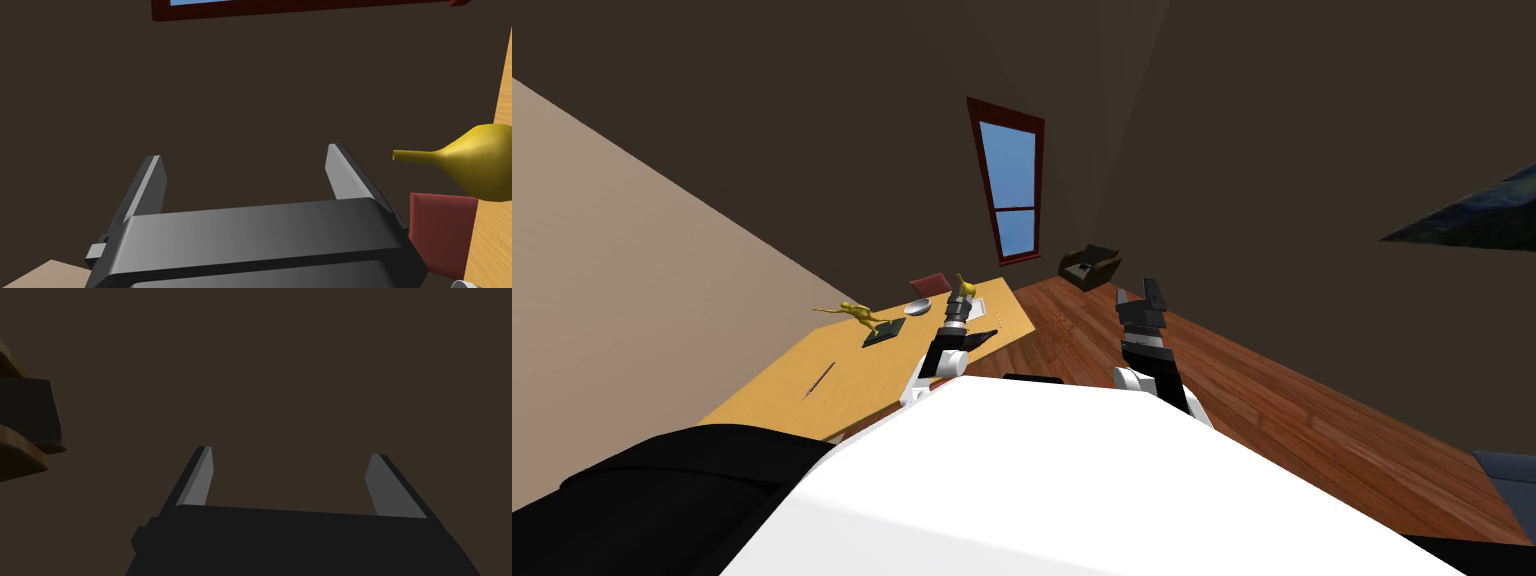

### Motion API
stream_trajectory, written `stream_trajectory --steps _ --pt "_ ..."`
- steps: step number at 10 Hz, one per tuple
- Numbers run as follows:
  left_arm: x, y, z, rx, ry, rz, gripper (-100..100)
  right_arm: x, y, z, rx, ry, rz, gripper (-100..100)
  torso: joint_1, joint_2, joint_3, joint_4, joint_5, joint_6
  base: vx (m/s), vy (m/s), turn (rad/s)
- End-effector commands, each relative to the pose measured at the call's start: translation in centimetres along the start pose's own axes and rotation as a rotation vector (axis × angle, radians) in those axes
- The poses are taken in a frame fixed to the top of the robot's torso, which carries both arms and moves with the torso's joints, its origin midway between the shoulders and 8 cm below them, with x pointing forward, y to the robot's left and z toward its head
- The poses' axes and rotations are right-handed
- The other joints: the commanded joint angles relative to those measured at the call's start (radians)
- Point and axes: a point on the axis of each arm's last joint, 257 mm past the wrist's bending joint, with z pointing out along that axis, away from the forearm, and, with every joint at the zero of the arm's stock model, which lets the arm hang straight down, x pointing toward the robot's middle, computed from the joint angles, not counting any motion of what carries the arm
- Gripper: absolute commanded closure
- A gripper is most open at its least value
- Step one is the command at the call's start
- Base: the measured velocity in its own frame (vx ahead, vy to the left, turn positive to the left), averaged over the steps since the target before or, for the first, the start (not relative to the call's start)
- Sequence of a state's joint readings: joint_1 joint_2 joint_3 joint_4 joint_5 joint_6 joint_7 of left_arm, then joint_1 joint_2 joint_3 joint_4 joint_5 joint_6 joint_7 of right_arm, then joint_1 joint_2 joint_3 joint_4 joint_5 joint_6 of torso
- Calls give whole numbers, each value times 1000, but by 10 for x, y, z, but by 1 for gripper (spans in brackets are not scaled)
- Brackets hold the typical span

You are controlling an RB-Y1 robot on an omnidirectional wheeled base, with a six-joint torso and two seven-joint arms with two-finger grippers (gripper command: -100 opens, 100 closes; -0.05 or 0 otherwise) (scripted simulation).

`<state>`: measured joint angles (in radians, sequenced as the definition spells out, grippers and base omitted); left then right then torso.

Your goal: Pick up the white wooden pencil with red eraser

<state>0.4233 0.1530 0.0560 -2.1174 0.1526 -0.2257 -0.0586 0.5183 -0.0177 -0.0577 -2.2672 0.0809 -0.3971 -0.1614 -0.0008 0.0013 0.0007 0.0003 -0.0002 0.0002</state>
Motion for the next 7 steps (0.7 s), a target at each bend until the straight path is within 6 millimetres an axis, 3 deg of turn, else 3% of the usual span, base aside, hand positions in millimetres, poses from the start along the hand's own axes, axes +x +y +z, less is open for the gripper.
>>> stream_trajectory --steps 1,2,3,4,5,6,7 --pt "-3 29 -1 -82 22 26 -100 0 0 0 0 0 0 0 0 0 0 0 0 0 -31 -34 -121" --pt "-3 31 -1 -89 22 26 -100 0 0 0 0 0 0 0 -1 1 0 0 0 0 -24 -26 -35" --pt "-5 52 -2 -146 38 44 -100 0 0 0 0 0 0 0 -1 0 0 0 0 0 -19 -26 -70" --pt "-5 54 -2 -153 38 44 -100 0 0 0 0 0 0 0 -1 0 0 0 0 0 -14 -15 -45" --pt "-8 75 -3 -209 54 63 -100 0 0 0 0 0 0 0 0 0 0 0 0 0 -18 -16 -108" --pt "-7 77 -3 -220 55 63 -100 0 0 0 0 0 0 0 0 0 0 0 0 0 -16 -10 -61" --pt "-11 100 -6 -283 71 84 -100 0 0 0 0 0 0 0 0 0 0 0 0 0 -22 -20 -113"
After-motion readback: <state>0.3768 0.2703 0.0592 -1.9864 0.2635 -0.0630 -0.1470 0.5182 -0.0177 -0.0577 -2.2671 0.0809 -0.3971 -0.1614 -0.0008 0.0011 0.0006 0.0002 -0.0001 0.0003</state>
